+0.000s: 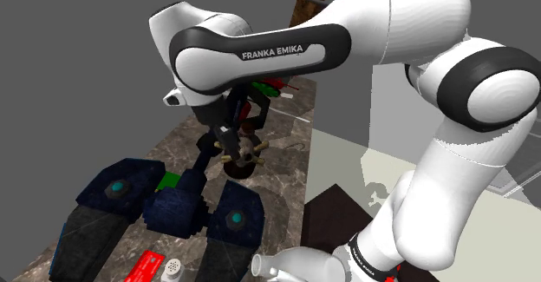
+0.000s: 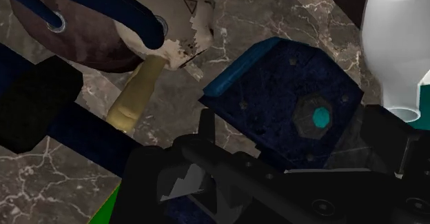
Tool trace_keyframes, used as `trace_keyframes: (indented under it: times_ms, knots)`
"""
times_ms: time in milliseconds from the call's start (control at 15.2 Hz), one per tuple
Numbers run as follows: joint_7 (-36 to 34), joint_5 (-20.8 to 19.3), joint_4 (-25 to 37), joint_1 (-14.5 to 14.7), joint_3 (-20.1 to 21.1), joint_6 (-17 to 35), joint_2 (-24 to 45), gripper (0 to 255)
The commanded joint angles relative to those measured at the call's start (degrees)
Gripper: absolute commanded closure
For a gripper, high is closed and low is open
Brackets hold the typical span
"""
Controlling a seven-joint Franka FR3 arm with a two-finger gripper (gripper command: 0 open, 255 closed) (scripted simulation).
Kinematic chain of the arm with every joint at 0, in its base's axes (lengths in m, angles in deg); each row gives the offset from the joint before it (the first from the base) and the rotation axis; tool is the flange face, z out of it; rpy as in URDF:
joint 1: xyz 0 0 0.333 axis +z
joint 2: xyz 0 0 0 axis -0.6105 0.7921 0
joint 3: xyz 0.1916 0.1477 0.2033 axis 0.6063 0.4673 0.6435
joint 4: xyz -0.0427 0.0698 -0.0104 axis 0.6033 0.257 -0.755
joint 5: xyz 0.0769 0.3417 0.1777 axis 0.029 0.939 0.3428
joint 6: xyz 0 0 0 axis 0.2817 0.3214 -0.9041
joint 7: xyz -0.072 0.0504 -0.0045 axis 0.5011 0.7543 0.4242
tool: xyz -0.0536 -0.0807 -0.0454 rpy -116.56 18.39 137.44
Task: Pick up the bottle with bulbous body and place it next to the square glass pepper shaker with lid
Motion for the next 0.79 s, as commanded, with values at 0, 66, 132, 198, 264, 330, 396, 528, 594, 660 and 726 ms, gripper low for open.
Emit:
trace_keyframes:
  times_ms: [0,66,132,198,264,330,396,528,594,660,726]
  knots:
    - [1.25,-0.26,-1.97,-0.20,0.00,1.44,-0.33,0]
    - [1.28,-0.24,-2.99,-0.28,-0.04,2.22,-0.57,0]
    - [1.30,-0.22,-3.99,-0.36,-0.07,3.01,-0.80,0]
    - [1.31,-0.20,-4.98,-0.44,-0.11,3.79,-1.02,0]
    - [1.34,-0.18,-6.50,-0.55,-0.17,5.02,-1.34,0]
    - [1.34,-0.18,-6.52,-0.56,-0.17,5.02,-1.35,0]
    - [1.34,-0.18,-6.51,-0.55,-0.17,5.02,-1.34,0]
    - [1.34,-0.18,-6.50,-0.55,-0.17,5.02,-1.34,0]
    - [1.34,-0.18,-6.50,-0.55,-0.17,5.02,-1.34,0]
    - [1.34,-0.18,-6.50,-0.55,-0.17,5.02,-1.34,0]
    - [1.34,-0.18,-6.50,-0.55,-0.17,5.02,-1.34,0]
